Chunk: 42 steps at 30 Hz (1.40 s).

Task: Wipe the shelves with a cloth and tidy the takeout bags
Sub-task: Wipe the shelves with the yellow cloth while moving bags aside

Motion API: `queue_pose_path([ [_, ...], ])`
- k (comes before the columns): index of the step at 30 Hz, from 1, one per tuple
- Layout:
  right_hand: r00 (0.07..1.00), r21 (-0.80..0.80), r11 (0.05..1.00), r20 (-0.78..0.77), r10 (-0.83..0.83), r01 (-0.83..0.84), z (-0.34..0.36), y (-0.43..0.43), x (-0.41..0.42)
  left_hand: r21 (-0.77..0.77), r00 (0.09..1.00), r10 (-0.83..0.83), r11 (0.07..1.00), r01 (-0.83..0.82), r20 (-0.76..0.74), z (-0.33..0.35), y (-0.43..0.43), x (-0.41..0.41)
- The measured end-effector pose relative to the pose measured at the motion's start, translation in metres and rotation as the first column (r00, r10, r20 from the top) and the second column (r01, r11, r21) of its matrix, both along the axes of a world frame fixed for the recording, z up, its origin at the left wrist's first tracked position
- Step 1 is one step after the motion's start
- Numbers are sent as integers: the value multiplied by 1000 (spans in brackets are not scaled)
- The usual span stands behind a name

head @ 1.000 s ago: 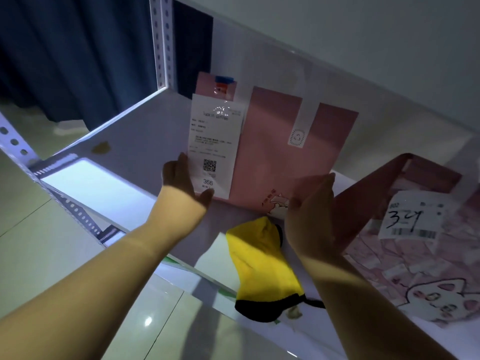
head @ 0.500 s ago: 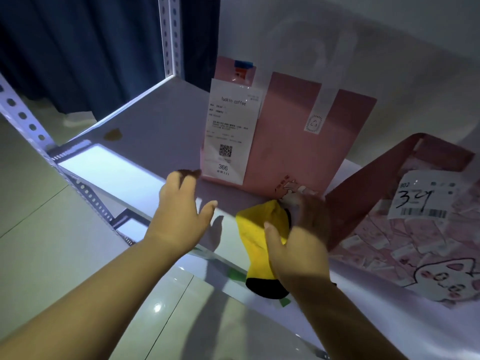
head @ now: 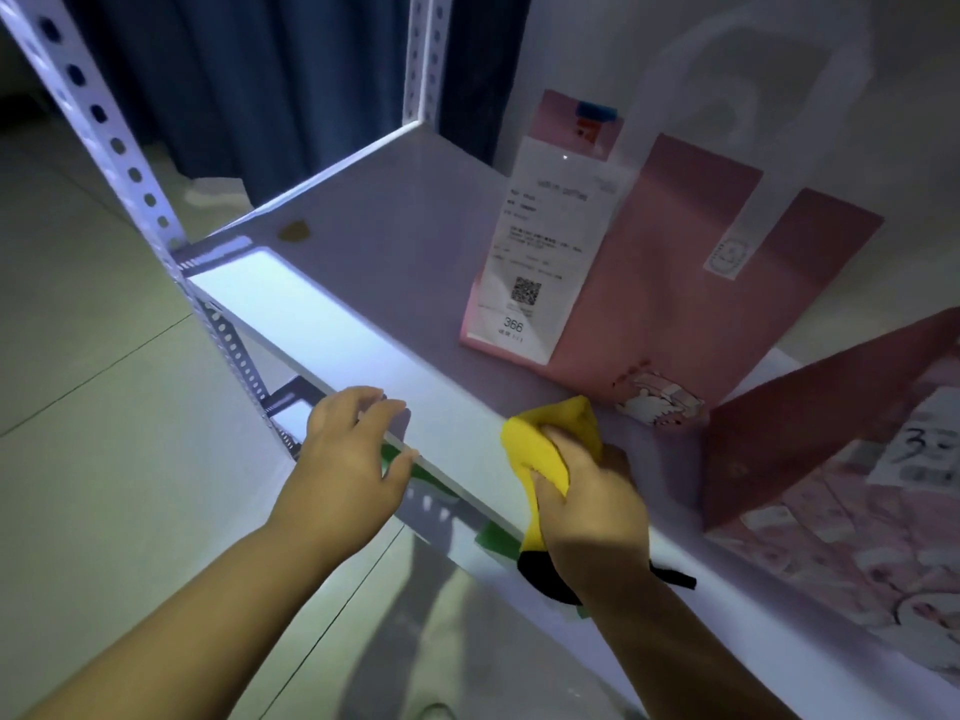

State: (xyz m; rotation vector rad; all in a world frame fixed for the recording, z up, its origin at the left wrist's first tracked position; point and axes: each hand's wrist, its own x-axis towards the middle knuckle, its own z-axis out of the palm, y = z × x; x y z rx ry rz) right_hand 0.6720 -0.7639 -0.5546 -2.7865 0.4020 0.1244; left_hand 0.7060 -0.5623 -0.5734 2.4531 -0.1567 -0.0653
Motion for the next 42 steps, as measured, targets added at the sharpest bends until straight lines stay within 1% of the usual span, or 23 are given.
queue_pose_path([
  [1,998,57,997,28,57,-58,2,6,3,-1,1000,18,1000,-18,2,0,3,0],
  [2,994,85,991,18,105,-106,3,13,6,4,999,34,999,-34,5,0,6,0],
  [4,985,94,982,-29,169,-166,3,27,16,24,998,55,998,-55,-3,1,15,0],
  [5,982,100,978,-27,188,-184,3,33,23,37,998,66,997,-66,-13,2,20,0],
  [10,953,135,945,97,286,-298,6,67,56,116,992,124,986,-122,-10,4,52,5],
  [15,938,180,922,105,329,-344,12,101,90,160,991,131,978,-131,8,3,82,17],
  [18,932,197,911,92,352,-363,10,115,113,206,997,65,976,-72,42,3,98,36],
  [21,938,211,914,82,337,-347,6,129,131,263,994,-49,964,22,96,3,115,61],
  [24,937,115,930,74,341,-348,-2,143,144,328,988,-120,941,81,102,5,130,84],
  [26,948,82,945,54,313,-317,-9,153,153,362,979,-181,922,136,95,5,138,99],
  [28,961,-12,962,38,275,-274,-16,160,165,432,962,-264,877,212,63,1,146,114],
  [30,973,-132,967,48,226,-219,-21,167,181,459,945,-327,841,287,8,-2,153,127],
  [32,985,-136,981,82,153,-141,-22,172,200,441,936,-351,841,315,-1,-7,158,134],
  [34,992,-75,995,102,68,-61,-22,178,223,416,929,-370,844,337,-2,-10,161,134],
  [36,991,-75,997,126,45,-35,-23,183,245,393,925,-379,852,346,6,-15,163,134],
  [40,987,-93,993,134,87,-75,-24,199,277,336,931,-366,876,347,-9,-21,166,134],
  [42,978,-96,980,96,186,-177,-23,210,280,321,932,-363,882,345,-5,-24,167,134],
])
